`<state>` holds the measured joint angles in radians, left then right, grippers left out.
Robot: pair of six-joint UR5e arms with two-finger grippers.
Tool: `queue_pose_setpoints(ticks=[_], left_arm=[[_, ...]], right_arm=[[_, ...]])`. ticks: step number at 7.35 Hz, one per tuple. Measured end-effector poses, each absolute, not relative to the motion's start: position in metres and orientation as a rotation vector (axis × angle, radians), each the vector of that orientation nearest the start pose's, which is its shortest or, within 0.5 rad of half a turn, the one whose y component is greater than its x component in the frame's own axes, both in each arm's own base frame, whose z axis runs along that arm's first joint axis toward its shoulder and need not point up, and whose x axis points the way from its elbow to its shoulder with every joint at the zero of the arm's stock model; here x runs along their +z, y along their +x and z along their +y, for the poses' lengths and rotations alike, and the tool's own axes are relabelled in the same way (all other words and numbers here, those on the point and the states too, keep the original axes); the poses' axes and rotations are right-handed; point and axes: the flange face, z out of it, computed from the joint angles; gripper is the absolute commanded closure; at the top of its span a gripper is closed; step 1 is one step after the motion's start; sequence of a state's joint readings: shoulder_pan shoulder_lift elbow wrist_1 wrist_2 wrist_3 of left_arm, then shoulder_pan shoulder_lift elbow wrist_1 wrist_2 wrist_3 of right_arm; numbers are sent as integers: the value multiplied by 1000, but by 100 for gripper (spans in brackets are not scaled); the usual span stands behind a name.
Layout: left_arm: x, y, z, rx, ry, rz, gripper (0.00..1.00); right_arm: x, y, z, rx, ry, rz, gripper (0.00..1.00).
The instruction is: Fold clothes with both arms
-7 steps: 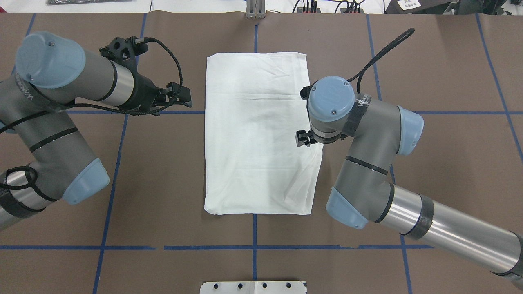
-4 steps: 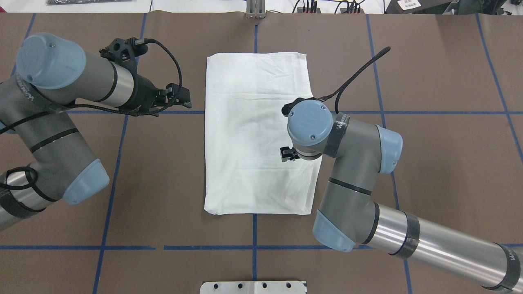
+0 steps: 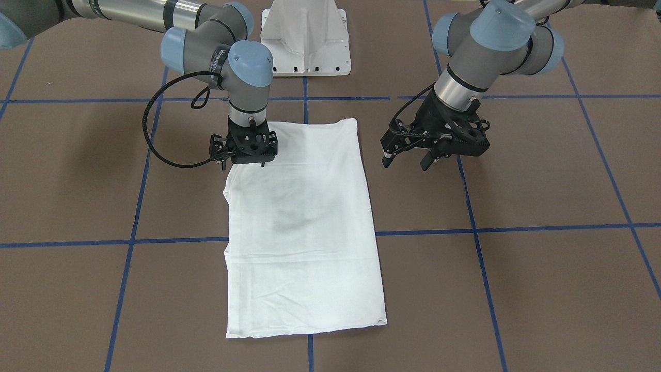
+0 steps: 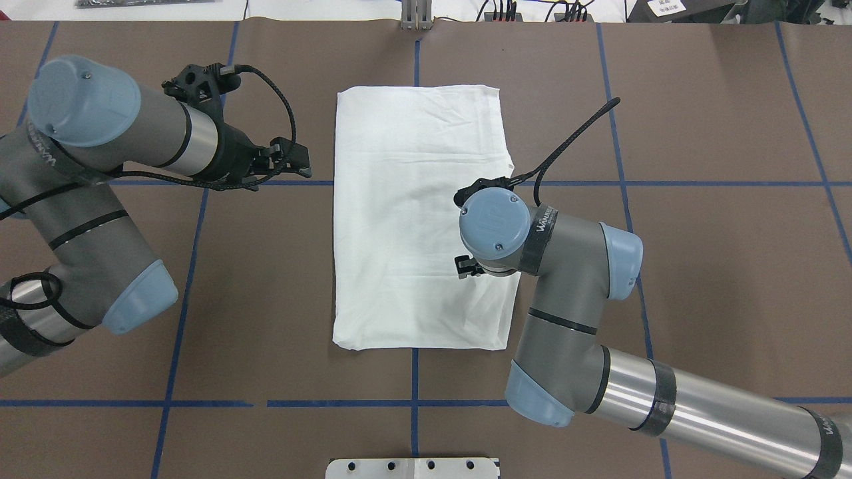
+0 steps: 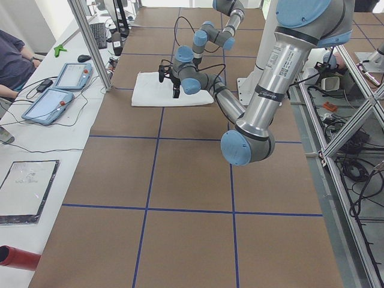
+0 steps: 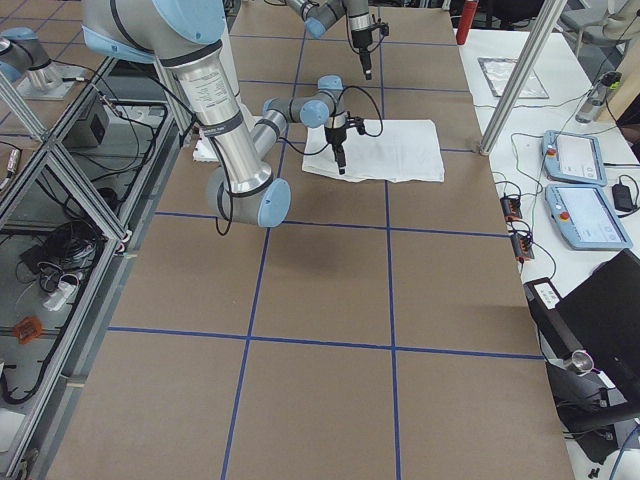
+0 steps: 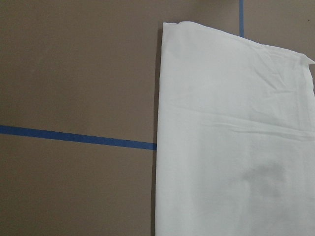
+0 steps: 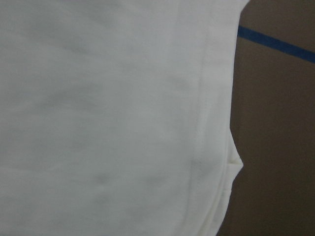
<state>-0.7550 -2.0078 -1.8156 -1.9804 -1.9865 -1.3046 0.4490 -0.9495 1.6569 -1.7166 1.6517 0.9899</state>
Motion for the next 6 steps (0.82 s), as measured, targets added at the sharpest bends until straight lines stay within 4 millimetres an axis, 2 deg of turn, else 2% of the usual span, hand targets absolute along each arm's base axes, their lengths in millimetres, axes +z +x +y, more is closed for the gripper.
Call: queue_pose_setpoints(ticks=[3, 6], left_arm=[[253, 383, -487, -209, 198, 1121, 0], [258, 388, -490, -205, 200, 1125, 0]], right_arm=[[297, -549, -409, -145, 202, -512, 0], [323, -514, -400, -138, 196, -502, 0]])
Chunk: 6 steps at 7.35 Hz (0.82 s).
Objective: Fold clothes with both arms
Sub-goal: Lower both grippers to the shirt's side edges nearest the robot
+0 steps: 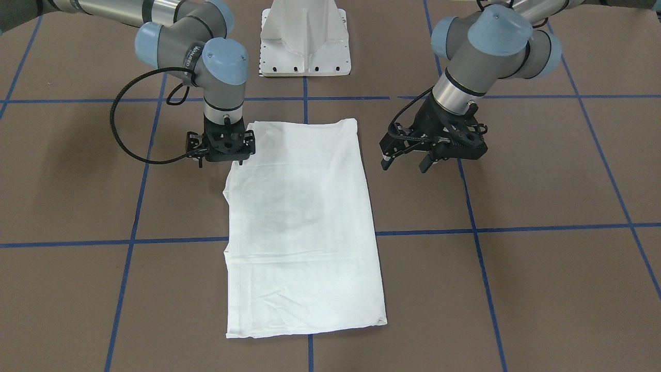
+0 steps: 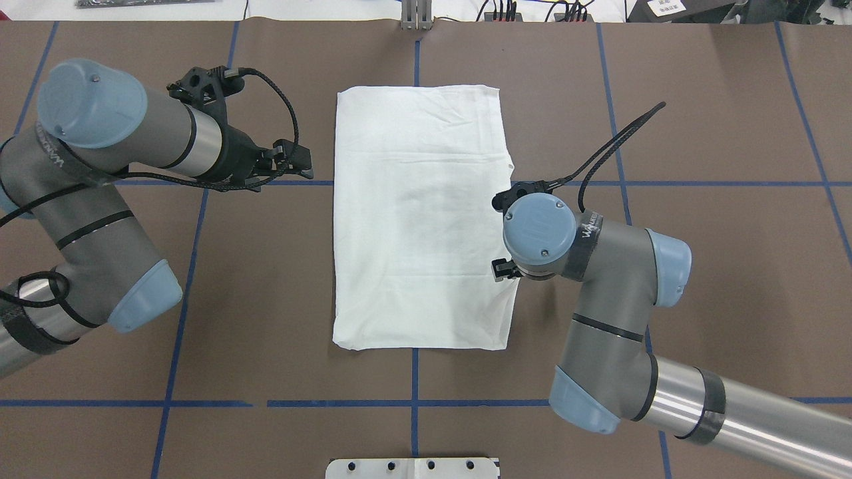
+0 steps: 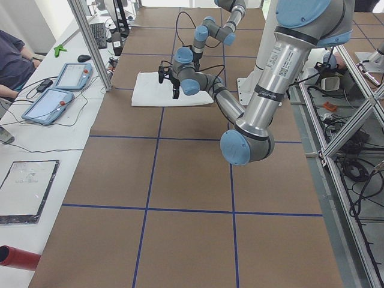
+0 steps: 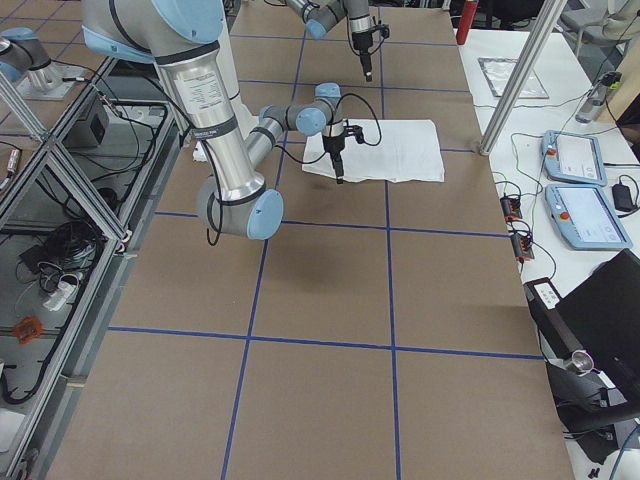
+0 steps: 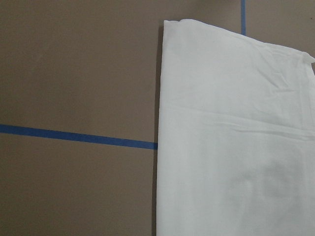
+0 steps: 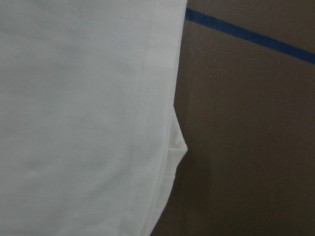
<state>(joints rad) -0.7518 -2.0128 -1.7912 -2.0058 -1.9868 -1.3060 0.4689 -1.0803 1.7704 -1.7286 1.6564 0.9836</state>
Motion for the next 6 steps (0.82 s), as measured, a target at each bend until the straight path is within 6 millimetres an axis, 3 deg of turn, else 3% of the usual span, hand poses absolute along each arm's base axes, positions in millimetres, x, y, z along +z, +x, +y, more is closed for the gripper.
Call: queue_pose_setpoints(ticks=[2, 3, 5, 6], left_arm=[[254, 388, -489, -201, 206, 1141, 0], [252, 387, -488, -201, 207, 1145, 0], [249, 396, -475, -225, 165, 1160, 0], [250, 408, -457, -256, 109, 1168, 0]], right_arm=[[341, -494, -392, -138, 187, -489, 0], [339, -487, -389, -139, 189, -499, 0], [321, -476, -384, -141, 181, -556, 0], [307, -470, -381, -140, 183, -590, 0]])
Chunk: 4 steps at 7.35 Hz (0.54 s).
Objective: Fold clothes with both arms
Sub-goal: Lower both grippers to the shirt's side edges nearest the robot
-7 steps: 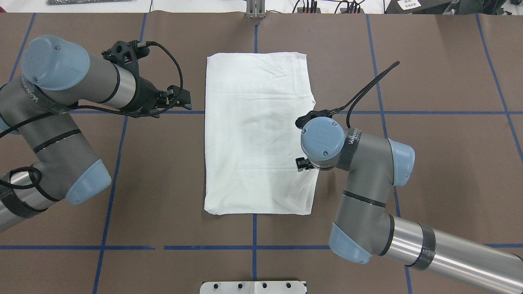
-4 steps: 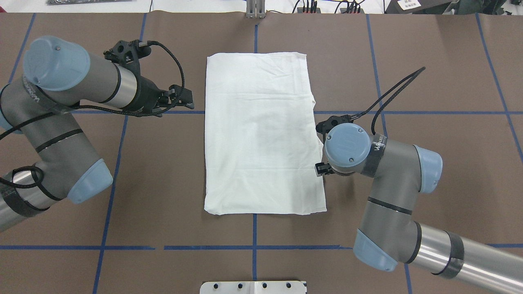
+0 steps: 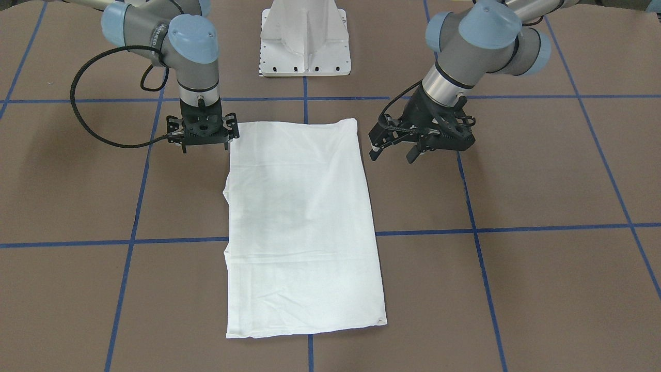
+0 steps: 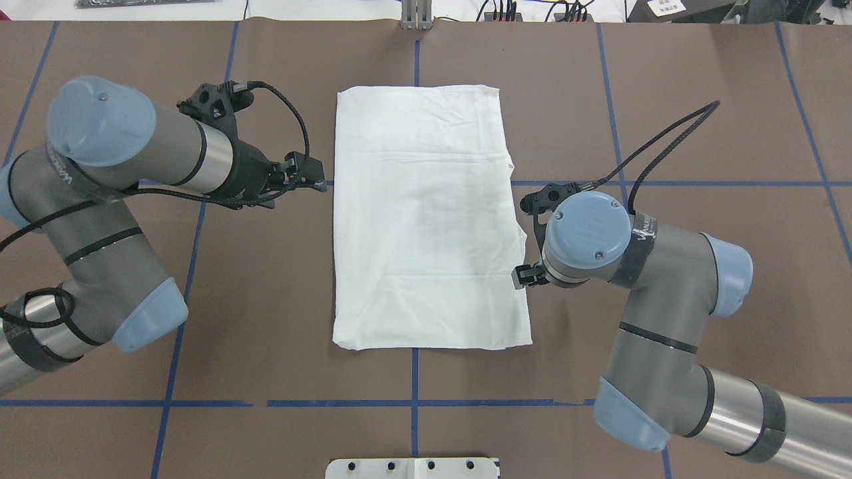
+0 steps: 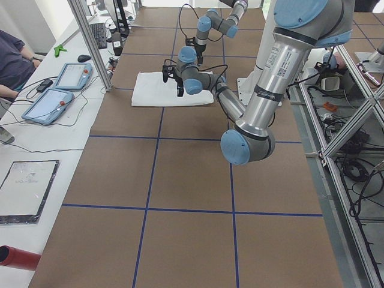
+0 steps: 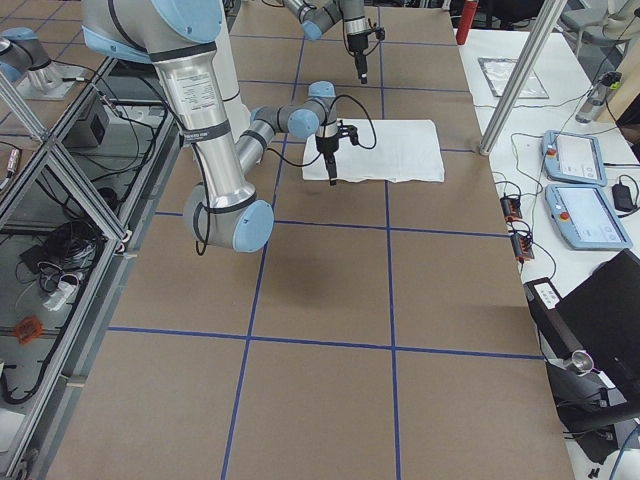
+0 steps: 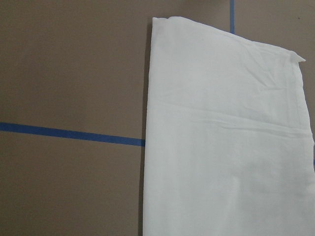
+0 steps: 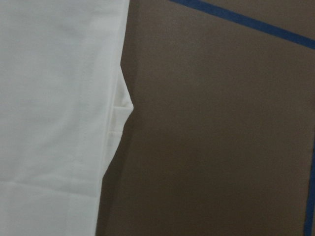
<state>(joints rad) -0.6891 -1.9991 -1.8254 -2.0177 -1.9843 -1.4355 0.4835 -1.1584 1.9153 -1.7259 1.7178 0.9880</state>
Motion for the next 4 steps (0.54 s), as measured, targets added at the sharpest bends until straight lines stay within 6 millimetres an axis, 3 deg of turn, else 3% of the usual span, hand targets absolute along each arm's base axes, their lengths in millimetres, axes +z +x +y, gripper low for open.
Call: queue_pose_setpoints(ticks=[4], left_arm=[[267, 483, -347, -400, -88, 1122, 1]], right_arm=[[258, -448, -363, -86, 173, -727, 0]])
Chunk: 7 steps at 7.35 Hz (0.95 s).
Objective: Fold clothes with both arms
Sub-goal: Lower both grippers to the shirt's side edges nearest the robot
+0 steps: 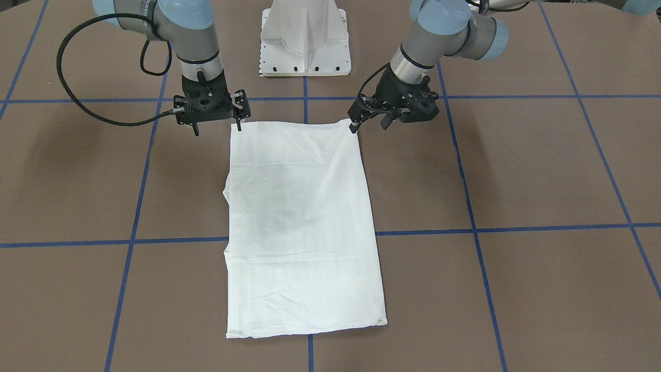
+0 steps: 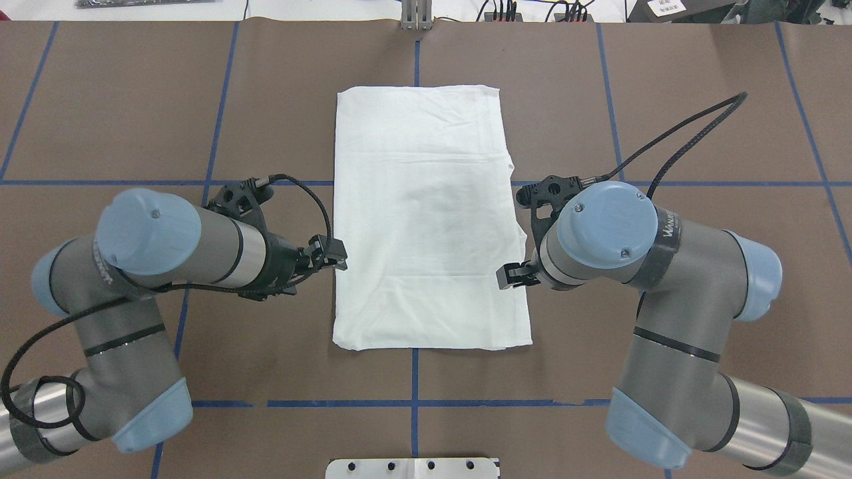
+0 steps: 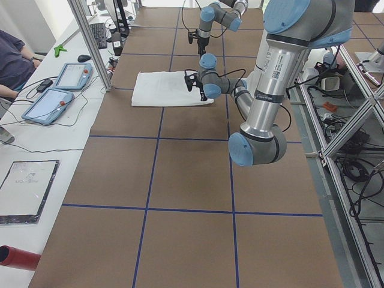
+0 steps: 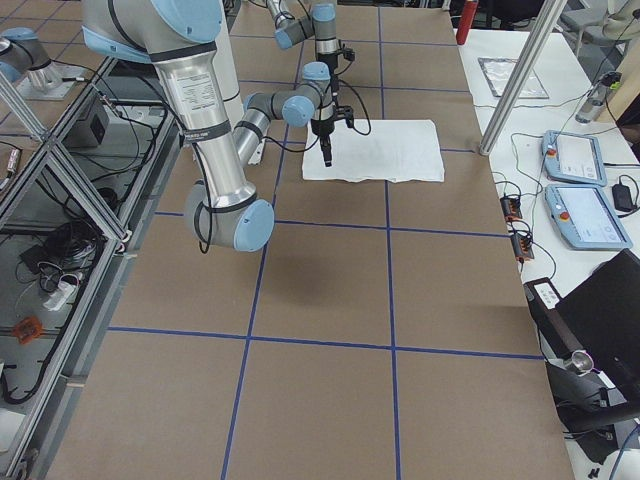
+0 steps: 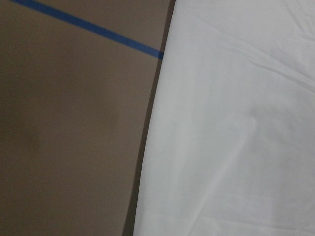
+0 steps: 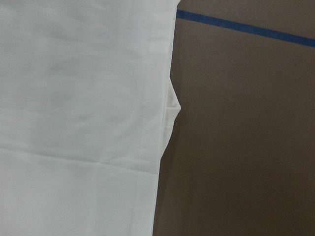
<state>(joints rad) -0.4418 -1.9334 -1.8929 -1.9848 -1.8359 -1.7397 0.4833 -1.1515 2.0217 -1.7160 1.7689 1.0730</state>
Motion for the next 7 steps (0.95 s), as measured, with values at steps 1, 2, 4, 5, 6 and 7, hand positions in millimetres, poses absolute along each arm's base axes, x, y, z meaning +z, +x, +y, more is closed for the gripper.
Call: queue_pose_setpoints(ticks=[1, 2, 4, 5, 6, 7], left_arm=[[269, 507, -324, -412, -110, 1085, 1], [271, 528, -308, -412, -115, 1054, 1], [272, 549, -303, -417, -99, 1031, 7], [272, 551, -304, -420, -87, 1028, 8], [274, 552, -306, -424, -74, 1024, 11], [276, 553, -308, -429, -61, 1019, 11]], right_arm=[[251, -445, -360, -68, 167, -745, 0], [248, -444, -359, -60, 165, -753, 0], [247, -443, -359, -55, 164, -756, 0], [247, -443, -359, -54, 164, -756, 0], [247, -443, -359, -54, 164, -755, 0], [248, -444, -360, -53, 164, -754, 0]])
